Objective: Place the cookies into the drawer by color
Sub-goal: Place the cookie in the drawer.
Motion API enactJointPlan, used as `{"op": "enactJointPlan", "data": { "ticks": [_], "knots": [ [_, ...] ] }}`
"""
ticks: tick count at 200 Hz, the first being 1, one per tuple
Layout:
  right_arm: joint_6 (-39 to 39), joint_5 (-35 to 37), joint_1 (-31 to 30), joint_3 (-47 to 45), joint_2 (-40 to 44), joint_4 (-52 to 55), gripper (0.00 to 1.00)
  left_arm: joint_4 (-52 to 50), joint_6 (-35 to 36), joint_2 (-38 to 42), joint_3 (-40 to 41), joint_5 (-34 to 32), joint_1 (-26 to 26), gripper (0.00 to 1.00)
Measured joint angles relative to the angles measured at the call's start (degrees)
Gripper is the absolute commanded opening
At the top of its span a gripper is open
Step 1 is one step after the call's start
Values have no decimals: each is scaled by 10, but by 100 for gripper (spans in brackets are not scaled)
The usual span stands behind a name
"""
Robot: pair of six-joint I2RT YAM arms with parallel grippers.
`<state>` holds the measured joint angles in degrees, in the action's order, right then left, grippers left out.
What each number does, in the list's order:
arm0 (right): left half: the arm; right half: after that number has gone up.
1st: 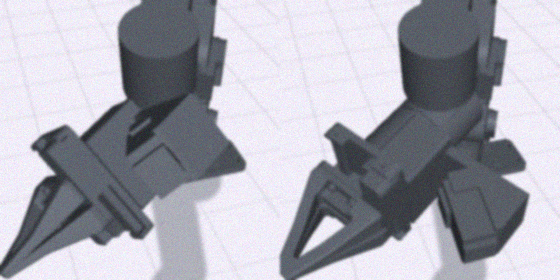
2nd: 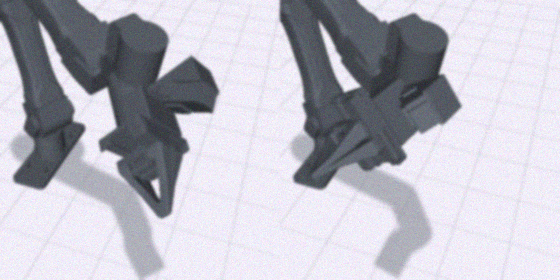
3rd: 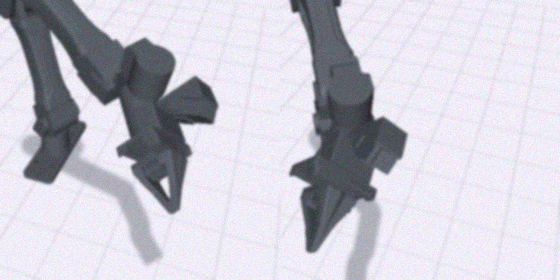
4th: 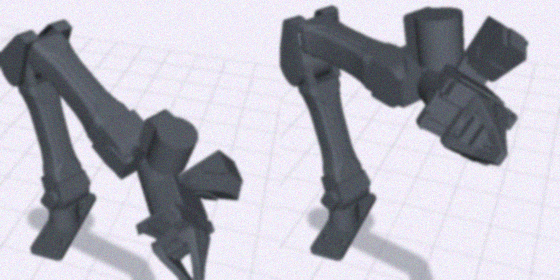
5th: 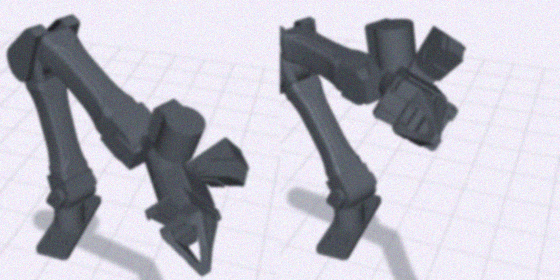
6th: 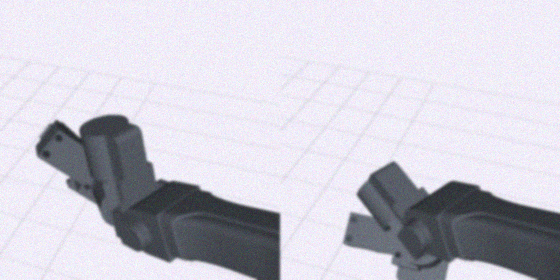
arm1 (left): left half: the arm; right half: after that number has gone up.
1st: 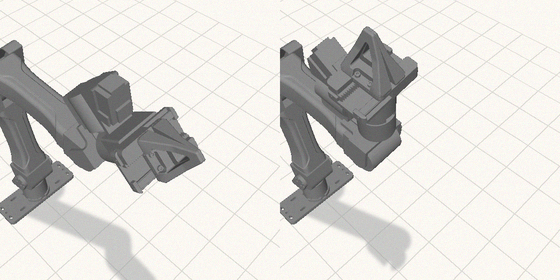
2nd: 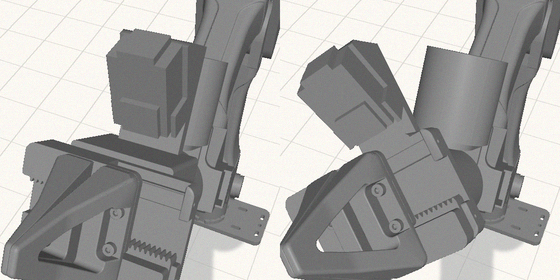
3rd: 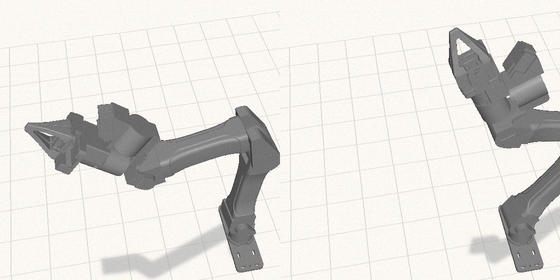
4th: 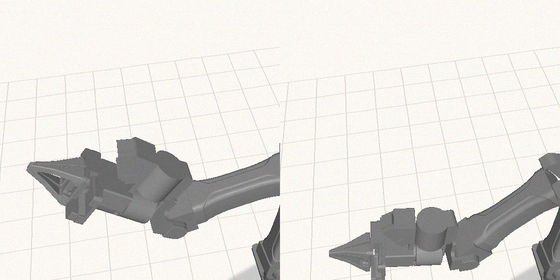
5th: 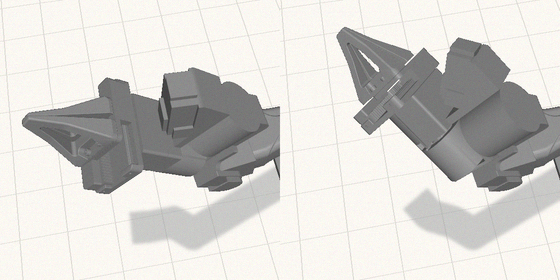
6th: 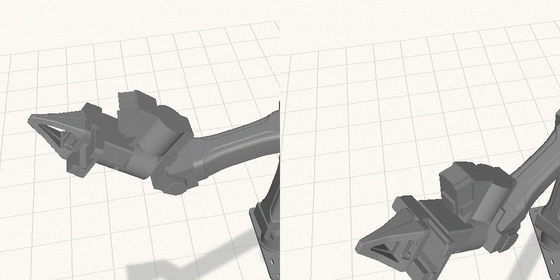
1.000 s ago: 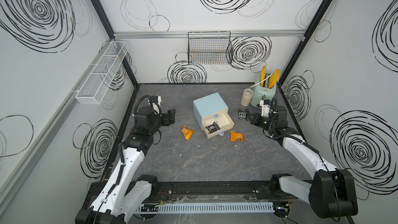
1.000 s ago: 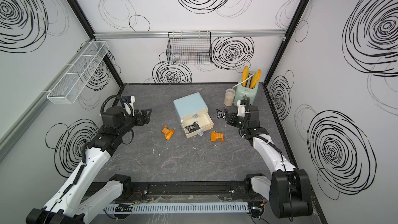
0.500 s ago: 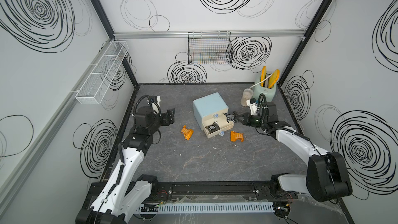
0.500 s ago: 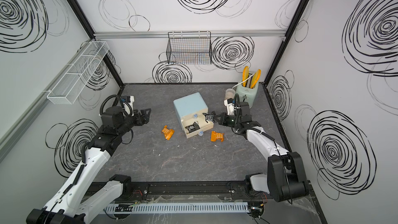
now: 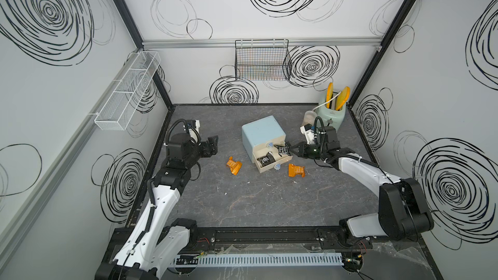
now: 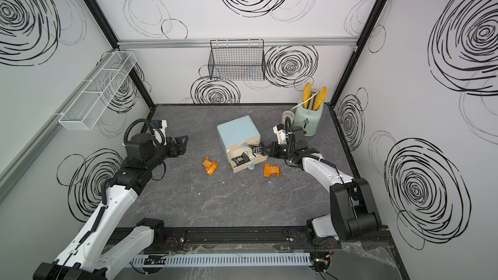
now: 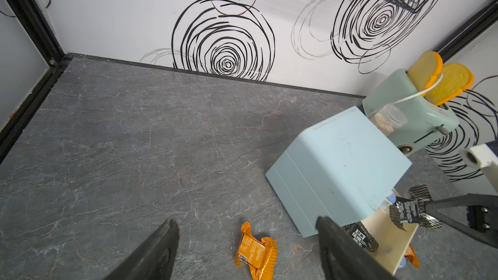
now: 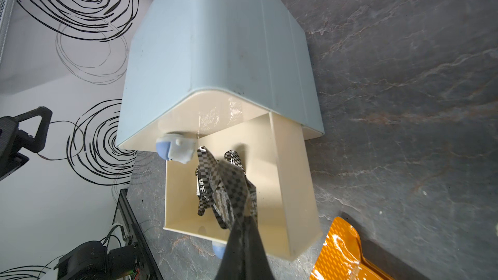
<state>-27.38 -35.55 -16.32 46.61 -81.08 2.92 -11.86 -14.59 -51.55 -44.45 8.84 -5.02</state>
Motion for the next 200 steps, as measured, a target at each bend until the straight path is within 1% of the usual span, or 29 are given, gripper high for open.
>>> {"op": "enactJointPlan", "data": {
  "ticks": [36,49,84,105,127,169,200],
  "knots": [
    [2,6,-5,7,-11,4,0,0,0,0,0,1,3,84],
    [3,8,-5,7,-13,5,1,0,0,0,0,1,3,84],
    [7,10,-9,15,-19,10,12,0,0,0,1,2,4,84],
    [9,11,-11,19,-21,12,22,0,0,0,1,2,6,84],
    [11,12,-13,25,-25,14,30,0,0,1,1,2,6,85],
    [12,14,-15,26,-25,15,38,0,0,2,1,3,7,84],
    [14,17,-15,27,-20,15,40,1,-3,1,1,10,7,84]
  ]
}}
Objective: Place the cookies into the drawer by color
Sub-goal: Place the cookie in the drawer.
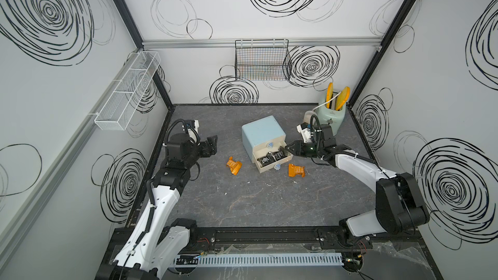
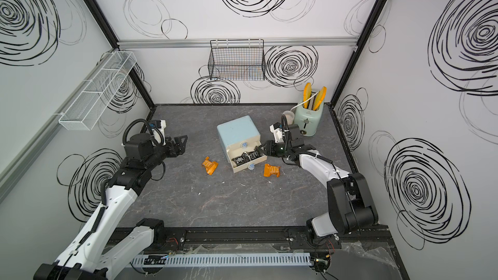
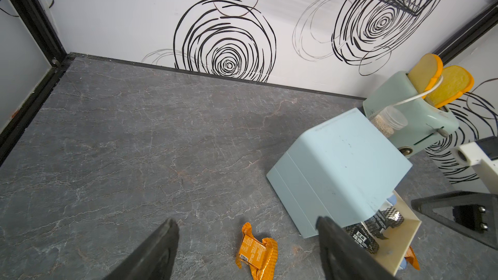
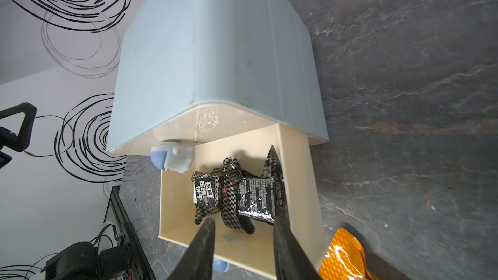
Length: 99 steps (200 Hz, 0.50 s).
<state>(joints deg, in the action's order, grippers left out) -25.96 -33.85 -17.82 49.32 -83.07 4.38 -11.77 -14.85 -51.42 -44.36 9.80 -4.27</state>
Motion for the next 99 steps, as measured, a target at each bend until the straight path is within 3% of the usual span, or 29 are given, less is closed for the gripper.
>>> {"op": "enactJointPlan", "data": {
  "ticks": [45,99],
  "knots": [
    [18,24,0,-4,53,-1,42,25,-33,-23,0,38,1,84],
    [57,47,0,-43,116,2,44,63,-95,-138,-42,81,-2,86]
  ]
}}
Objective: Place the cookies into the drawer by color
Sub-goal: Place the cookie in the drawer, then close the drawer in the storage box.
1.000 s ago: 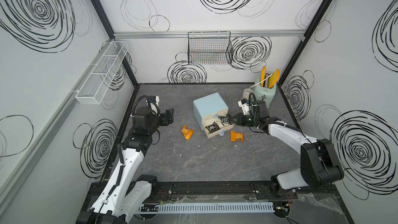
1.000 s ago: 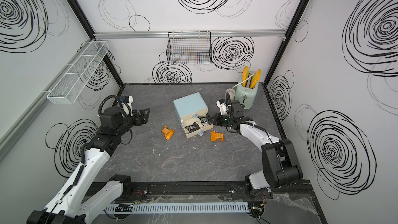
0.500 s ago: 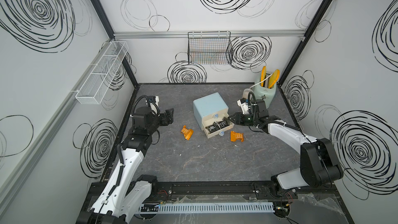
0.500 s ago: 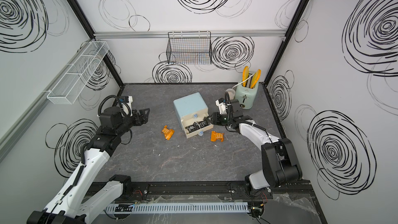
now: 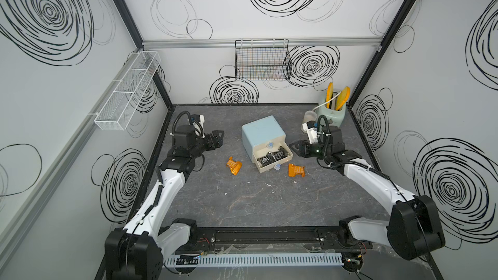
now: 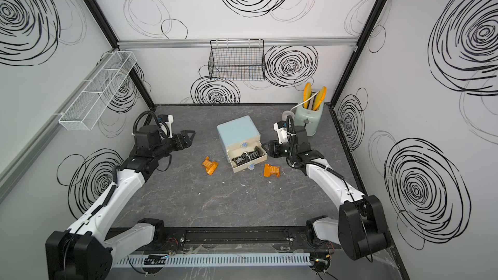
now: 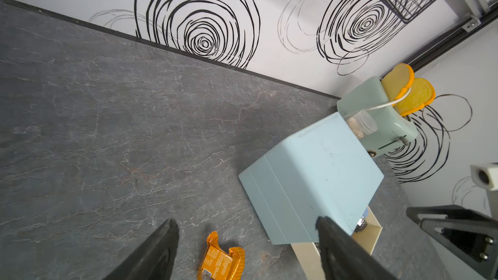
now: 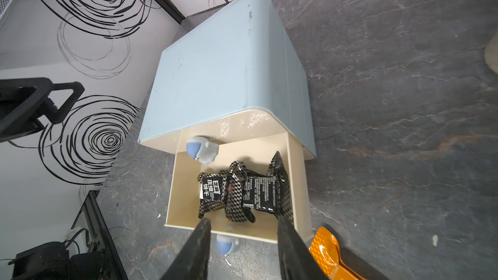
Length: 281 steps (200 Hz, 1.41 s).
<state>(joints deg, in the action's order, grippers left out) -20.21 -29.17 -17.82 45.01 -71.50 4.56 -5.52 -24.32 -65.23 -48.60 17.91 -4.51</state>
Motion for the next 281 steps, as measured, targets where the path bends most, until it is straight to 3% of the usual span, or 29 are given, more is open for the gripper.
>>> {"op": "enactJointPlan", "data": {
  "ticks": [66,141,220,281],
  "knots": [
    [16,3,-11,-78,64,5,45,43,-21,-176,-103,44,-35,91],
    [14,7,-65,-145,76,-11,49,35,17,-324,-238,81,-70,90],
    [14,19,-119,-155,7,-73,50,-34,84,-424,-371,115,-106,91],
    [12,40,-139,-141,-52,-105,53,-85,118,-467,-411,125,-111,91]
  ]
}}
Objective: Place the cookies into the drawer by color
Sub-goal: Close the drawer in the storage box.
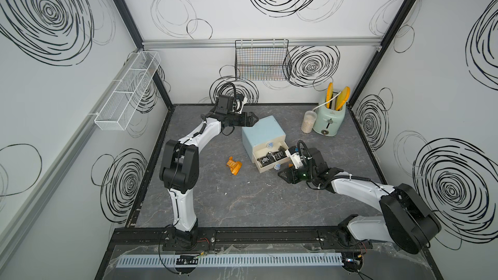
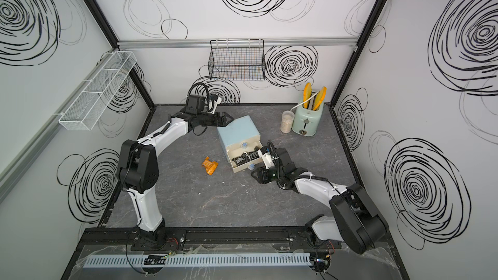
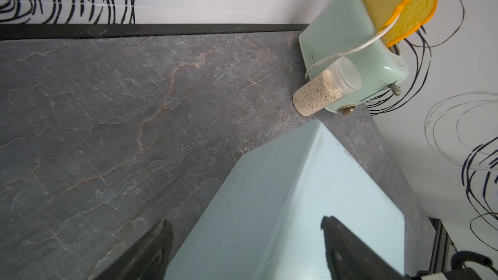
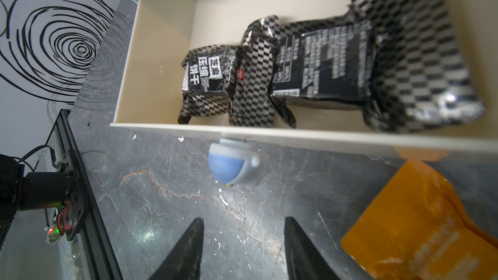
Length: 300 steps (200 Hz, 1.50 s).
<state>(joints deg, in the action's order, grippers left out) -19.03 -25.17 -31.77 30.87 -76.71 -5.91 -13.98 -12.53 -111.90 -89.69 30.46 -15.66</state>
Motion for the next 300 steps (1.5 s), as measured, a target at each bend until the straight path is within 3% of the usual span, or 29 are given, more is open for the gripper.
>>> {"op": "enactJointPlan", "data": {
  "ticks": [125,300],
  "knots": [
    [-10,46,-4,82,-102,-17,52,-17,6,0,0,40,-11,84],
    [-34,90,-4,122,-138,-117,48,-11,3,7,28,47,-10,82]
  ]
}}
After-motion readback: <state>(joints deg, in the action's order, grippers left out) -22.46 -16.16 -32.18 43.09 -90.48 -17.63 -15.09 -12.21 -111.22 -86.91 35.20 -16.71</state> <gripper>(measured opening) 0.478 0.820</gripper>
